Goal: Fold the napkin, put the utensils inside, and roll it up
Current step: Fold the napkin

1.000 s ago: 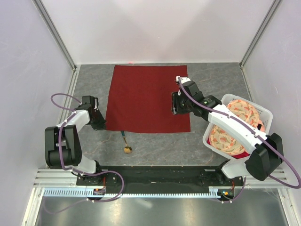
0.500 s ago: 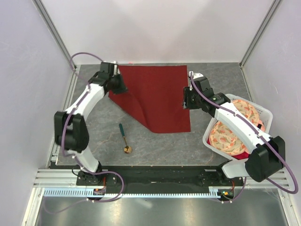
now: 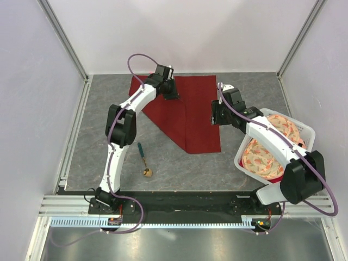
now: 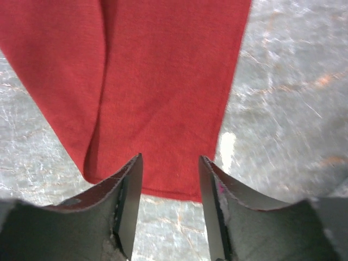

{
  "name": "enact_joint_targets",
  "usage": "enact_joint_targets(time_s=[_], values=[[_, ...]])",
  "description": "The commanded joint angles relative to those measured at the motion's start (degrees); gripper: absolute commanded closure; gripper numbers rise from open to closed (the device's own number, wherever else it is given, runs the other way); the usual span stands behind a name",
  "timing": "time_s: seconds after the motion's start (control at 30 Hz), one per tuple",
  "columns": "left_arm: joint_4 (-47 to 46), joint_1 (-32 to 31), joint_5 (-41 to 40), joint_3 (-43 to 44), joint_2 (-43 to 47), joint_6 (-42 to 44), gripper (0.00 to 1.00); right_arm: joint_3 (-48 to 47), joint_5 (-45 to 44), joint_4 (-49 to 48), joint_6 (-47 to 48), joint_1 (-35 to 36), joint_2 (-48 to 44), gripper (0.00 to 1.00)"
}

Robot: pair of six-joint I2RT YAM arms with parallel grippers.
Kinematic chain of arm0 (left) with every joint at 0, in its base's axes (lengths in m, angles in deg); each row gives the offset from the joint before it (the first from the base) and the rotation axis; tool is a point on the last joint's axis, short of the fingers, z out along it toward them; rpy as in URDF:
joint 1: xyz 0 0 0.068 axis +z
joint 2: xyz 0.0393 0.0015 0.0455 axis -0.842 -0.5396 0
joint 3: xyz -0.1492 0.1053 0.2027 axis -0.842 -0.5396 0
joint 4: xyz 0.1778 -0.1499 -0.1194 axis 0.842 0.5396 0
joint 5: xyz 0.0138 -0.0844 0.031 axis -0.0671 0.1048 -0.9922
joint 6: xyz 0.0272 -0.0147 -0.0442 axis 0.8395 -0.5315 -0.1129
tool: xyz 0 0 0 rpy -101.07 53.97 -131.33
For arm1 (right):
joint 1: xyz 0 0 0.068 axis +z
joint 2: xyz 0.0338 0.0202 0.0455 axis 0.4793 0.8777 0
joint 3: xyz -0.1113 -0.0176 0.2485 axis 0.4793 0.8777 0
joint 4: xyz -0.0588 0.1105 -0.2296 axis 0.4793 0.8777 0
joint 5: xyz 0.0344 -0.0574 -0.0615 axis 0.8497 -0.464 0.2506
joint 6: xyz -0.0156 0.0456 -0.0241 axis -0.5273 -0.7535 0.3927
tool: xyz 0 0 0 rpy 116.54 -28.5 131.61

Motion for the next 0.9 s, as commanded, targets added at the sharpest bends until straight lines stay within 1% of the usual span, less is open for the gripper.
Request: enact_joint_targets(time_s=[0.0,0.03,0.07,0.1,0.13,0.17,0.2,0.23,0.27,0.3,0.33,0.37,0.4,0.43,0.5,0.53,0.6,0.63,0.73,0.87], values=[[-0.63,-0.08,4.45,8.17,-2.45,-2.01,0.57,-1.30,4.40,-8.08,1.65,-0.23,4.42,0.45],[-0.54,-0.09,4.82,8.17,-2.10,-2.01,0.38,-2.17,6.14,-9.14,2.35,-0.15,5.31,0.44],[-0.45,0.00,4.30,7.56,0.08,-1.58,0.23,-2.62,7.03,-11.67,2.62,-0.15,6.36,0.44],[-0.37,-0.08,3.51,6.95,1.32,-1.14,0.03,-3.23,7.82,-12.83,2.97,-0.15,8.55,0.43],[-0.19,0.00,2.72,5.55,3.08,-0.61,0.00,-4.63,10.35,-14.06,4.36,-0.23,9.87,0.42],[-0.10,0.26,1.06,4.67,4.83,0.70,0.00,-5.51,11.51,-16.51,4.81,-0.06,11.19,0.41],[0.42,0.44,0.52,3.70,8.85,1.24,0.00,-6.48,13.00,-17.84,5.43,-0.15,13.99,0.37],[0.60,1.31,-0.01,1.17,10.89,1.68,0.00,-9.36,16.06,-18.63,6.22,-0.06,15.67,0.36],[1.04,1.84,-0.71,-0.34,12.92,2.38,0.00,-11.39,17.05,-19.07,7.62,-0.06,17.51,0.35],[1.65,2.63,-1.06,-2.27,17.72,2.38,0.00,-13.41,17.49,-19.08,7.98,0.12,21.36,0.36],[1.74,4.29,-1.33,-6.98,20.12,2.30,0.00,-17.52,17.41,-19.08,8.16,0.12,23.31,0.38],[1.83,5.09,-1.94,-9.55,22.84,2.38,0.00,-19.56,17.41,-18.82,8.33,0.20,25.25,0.40],[1.75,5.80,-1.95,-12.19,27.13,2.56,0.00,-21.67,17.32,-18.55,8.42,0.20,29.10,0.44],[1.74,7.20,-1.77,-16.65,29.44,2.82,0.00,-25.70,17.41,-18.46,8.42,0.29,30.96,0.46],[1.92,8.08,-1.07,-20.46,32.87,4.49,0.00,-29.76,17.67,-17.59,8.16,0.12,36.66,0.50],[2.27,8.52,-1.07,-23.78,36.19,5.02,0.00,-33.26,17.68,-17.06,8.16,0.12,38.35,0.51],[2.45,8.79,-1.59,-26.79,39.03,6.95,0.00,-36.09,17.50,-16.97,8.59,0.20,42.90,0.53],[2.53,8.97,-2.12,-29.24,41.13,7.48,0.00,-38.54,17.59,-16.80,8.77,0.20,44.24,0.53],[2.80,9.93,-2.56,-32.77,44.21,9.15,0.00,-42.42,16.97,-16.36,9.73,0.12,48.64,0.55],[3.06,11.08,-1.86,-34.71,45.89,10.82,0.00,-45.16,15.83,-15.83,11.05,0.20,52.42,0.56]])
